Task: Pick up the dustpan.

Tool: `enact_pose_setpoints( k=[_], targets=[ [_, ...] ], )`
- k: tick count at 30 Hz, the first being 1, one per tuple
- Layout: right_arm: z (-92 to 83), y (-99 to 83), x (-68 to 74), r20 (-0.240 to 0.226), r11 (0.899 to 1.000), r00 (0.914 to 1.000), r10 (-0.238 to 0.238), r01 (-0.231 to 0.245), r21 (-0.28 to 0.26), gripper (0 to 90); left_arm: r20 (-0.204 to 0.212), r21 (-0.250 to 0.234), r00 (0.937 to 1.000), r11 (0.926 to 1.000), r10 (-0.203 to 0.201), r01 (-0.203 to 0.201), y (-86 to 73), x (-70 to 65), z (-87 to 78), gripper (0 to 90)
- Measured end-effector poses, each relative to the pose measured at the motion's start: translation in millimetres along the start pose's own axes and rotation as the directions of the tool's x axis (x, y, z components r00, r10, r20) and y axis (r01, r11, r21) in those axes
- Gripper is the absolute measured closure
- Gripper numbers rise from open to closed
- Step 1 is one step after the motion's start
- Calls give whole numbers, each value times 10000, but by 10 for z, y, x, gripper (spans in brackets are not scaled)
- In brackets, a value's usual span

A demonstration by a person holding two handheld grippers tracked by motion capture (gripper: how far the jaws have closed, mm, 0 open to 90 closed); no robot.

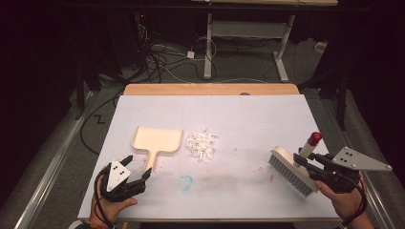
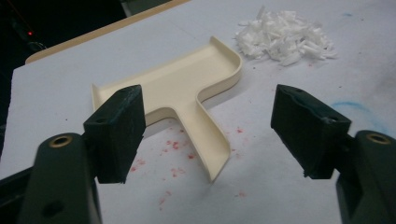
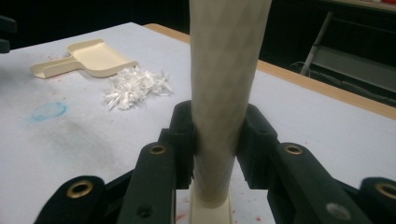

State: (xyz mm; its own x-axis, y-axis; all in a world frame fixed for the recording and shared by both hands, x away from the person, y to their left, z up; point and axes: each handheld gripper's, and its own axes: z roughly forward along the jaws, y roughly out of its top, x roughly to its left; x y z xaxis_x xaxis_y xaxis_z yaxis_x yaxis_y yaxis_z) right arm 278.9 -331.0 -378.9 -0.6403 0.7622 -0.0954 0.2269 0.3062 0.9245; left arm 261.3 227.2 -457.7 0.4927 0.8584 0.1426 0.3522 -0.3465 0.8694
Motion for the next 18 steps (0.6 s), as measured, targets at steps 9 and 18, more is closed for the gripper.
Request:
enact_pose_setpoints(
  k=[9, 18],
  targets=[
    [6, 41, 37, 82, 9997, 9997, -213, 214, -137, 706, 167, 726, 9994, 9969, -309, 296, -49, 39, 74, 240],
    [70, 75, 36, -22, 9996, 9997, -241, 240, -149, 705, -273, 2354, 9722, 9437, -2326, 2324, -103, 125, 130, 220]
  ],
)
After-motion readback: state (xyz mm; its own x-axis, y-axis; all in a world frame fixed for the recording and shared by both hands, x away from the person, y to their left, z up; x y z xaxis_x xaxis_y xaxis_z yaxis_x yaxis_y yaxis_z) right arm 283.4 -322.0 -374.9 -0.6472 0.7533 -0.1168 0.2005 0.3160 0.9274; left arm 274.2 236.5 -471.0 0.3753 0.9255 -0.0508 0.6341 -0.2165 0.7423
